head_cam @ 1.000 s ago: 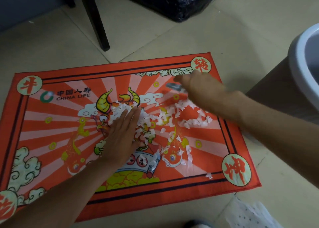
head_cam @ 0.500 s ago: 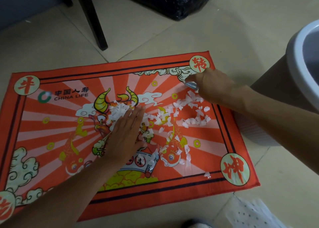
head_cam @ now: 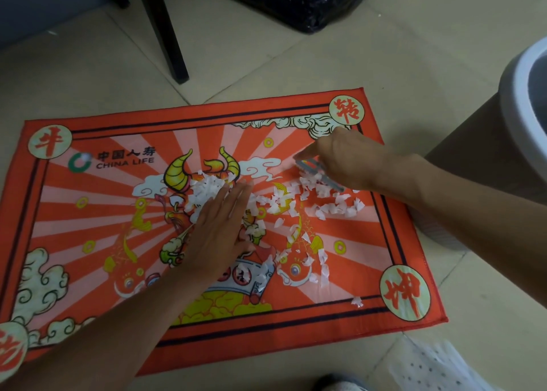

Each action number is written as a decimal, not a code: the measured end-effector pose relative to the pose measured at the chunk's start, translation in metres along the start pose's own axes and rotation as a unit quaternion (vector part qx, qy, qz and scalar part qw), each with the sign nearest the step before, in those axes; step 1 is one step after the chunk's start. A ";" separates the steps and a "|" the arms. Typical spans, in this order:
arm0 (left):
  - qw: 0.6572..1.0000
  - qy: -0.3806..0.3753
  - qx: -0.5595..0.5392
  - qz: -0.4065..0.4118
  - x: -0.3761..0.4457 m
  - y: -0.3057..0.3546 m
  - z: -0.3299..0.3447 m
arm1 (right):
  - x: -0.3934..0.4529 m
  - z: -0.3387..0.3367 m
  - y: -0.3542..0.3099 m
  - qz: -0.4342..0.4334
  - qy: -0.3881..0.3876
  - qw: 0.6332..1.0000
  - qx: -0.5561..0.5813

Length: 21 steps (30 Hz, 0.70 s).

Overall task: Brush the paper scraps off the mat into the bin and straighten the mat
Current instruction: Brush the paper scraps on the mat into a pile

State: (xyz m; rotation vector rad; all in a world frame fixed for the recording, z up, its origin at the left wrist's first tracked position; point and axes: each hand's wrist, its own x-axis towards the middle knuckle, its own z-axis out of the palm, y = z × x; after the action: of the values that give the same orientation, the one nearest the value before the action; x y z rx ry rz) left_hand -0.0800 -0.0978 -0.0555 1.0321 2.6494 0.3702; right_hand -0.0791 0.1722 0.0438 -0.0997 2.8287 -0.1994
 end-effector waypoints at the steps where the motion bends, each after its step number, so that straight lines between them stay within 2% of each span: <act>1: 1.000 -0.001 0.000 0.000 0.000 0.000 0.000 | 0.000 0.002 0.001 -0.006 -0.002 1.000 0.003; 9: 1.000 -0.001 0.007 0.001 0.000 0.001 -0.001 | -0.002 -0.025 0.002 -0.030 -0.037 0.998 0.045; 16: 1.000 -0.002 0.006 0.000 0.001 0.002 -0.001 | 0.005 -0.033 0.016 0.006 -0.002 0.999 -0.035; 21: 1.000 0.001 0.015 0.000 0.001 0.001 0.000 | 0.004 -0.014 0.004 -0.002 -0.022 0.999 -0.039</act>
State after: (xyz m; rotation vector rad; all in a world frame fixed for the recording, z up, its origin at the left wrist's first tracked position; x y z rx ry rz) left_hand -0.0801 -0.0967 -0.0555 1.0400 2.6648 0.3325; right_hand -0.0873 0.1780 0.0552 -0.1260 2.7918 -0.0871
